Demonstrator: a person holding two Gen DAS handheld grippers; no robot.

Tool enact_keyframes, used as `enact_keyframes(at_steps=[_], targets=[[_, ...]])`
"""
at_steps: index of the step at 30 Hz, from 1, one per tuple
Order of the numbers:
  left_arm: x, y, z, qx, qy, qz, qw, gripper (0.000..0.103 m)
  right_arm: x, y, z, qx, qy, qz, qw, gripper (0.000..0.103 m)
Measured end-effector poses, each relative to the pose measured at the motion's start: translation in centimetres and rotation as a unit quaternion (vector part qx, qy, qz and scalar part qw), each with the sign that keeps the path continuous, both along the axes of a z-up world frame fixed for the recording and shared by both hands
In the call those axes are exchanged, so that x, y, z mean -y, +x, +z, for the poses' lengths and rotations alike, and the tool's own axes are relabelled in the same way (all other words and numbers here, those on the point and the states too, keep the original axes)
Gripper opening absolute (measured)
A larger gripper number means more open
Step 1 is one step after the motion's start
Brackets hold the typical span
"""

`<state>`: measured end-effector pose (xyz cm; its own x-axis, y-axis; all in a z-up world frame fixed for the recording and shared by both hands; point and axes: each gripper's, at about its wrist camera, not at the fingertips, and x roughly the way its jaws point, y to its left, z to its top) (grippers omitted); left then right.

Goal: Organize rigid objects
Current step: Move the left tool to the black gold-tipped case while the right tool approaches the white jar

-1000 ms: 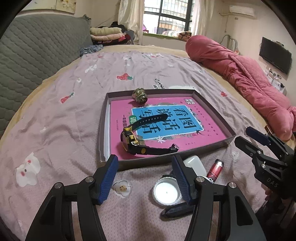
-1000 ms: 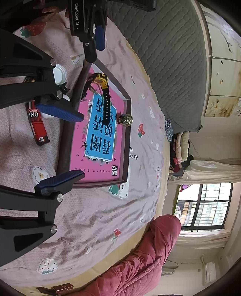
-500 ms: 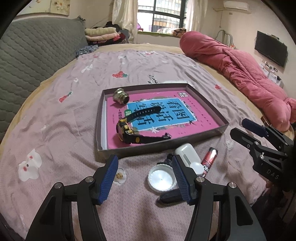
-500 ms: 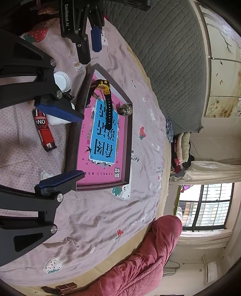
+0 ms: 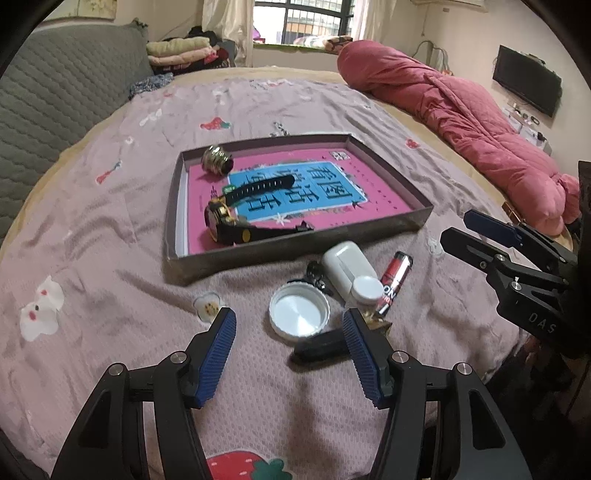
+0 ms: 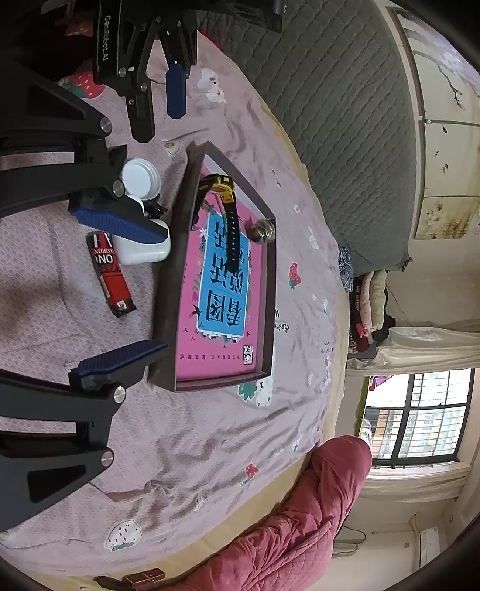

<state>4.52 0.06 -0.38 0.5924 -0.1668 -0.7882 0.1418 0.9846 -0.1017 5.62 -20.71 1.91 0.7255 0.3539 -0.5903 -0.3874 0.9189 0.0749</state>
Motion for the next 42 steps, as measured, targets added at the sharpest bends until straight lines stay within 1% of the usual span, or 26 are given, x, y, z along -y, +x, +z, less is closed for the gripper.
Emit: enact_keyframes(at_steps=[6,13,20,26,31,35,40,42], targets=[[0.3,-0.3,-0.9,-0.018,0.007,-0.01,0.9998,0.062,-0.7,-0.6,-0.2,-0.005,-0.005,0.015,1.0,0.054],[0.6,-0.1,-2.0,-0.037,0.006,-0.022,0.9991,0.062,-1.7,-1.2,-0.6,-0.009,-0.015,0.033,0.999,0.054],[0.8,0.5,-3.5,-0.061,-0.004,-0.034,0.9976,0.062,-1.6,-1.0,-0.9,-0.016,-0.012,0.028,0.999,0.054],[1.1,1.5,-5.2,-0.09,-0.011,-0.043,0.995,0.062,-1.3,-0.7,-1.1,-0.021,-0.007,0.024,0.999,0.054],[1.8,1.7,-5.6,-0.09,-0.01,-0.058,0.9942,0.062,-1.2,-0.5,-1.2,-0.024,-0.006,0.024,0.999,0.054],[2.5,1.9,-5.5,-0.085,-0.01,-0.078,0.9933,0.062,-1.5,-0.3,-1.3,-0.026,-0.005,0.03,0.999,0.054],[3.0,2.2,-5.5,-0.081,-0.009,-0.094,0.9923,0.062,-2.6,0.0,-2.0,-0.041,-0.006,0.062,0.997,0.054],[2.7,2.5,-5.6,-0.085,-0.023,-0.096,0.9915,0.062,-3.4,0.3,-2.6,-0.056,-0.009,0.08,0.995,0.054]])
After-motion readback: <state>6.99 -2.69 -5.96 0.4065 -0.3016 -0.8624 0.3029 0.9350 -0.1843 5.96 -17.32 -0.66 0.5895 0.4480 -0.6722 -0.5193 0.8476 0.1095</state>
